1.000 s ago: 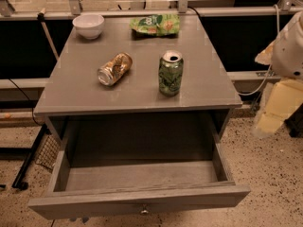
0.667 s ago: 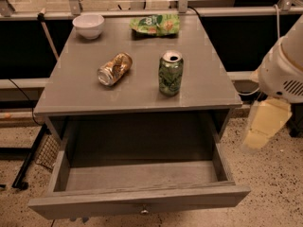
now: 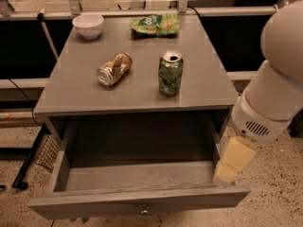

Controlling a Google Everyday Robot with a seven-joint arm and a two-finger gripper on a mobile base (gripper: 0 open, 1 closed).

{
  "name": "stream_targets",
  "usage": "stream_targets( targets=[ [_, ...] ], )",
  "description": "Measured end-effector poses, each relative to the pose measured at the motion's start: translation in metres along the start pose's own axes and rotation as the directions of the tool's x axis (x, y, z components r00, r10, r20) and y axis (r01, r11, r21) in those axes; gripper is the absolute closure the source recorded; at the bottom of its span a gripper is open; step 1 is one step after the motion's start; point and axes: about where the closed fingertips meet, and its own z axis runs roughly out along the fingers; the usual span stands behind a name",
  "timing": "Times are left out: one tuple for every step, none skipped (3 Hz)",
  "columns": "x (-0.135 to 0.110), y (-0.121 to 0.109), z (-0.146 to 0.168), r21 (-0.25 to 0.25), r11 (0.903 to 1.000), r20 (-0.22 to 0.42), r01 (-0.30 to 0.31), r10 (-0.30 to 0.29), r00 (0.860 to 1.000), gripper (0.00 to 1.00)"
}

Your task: Close top drawer

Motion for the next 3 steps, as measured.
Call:
stream_targets(
  targets=[
    [0.003,0.007,0.012,-0.023,0.9995,-0.009,-0.024,0.023,1.000,0.00],
    [0.007,0.007,0.018,-0.031,0.9982,-0.006,-0.051,0.051,0.999,0.00],
    [0.018,0.029,0.062,-0.084,0.9817,-0.003,-0.171,0.171,0.985,0.00]
  ],
)
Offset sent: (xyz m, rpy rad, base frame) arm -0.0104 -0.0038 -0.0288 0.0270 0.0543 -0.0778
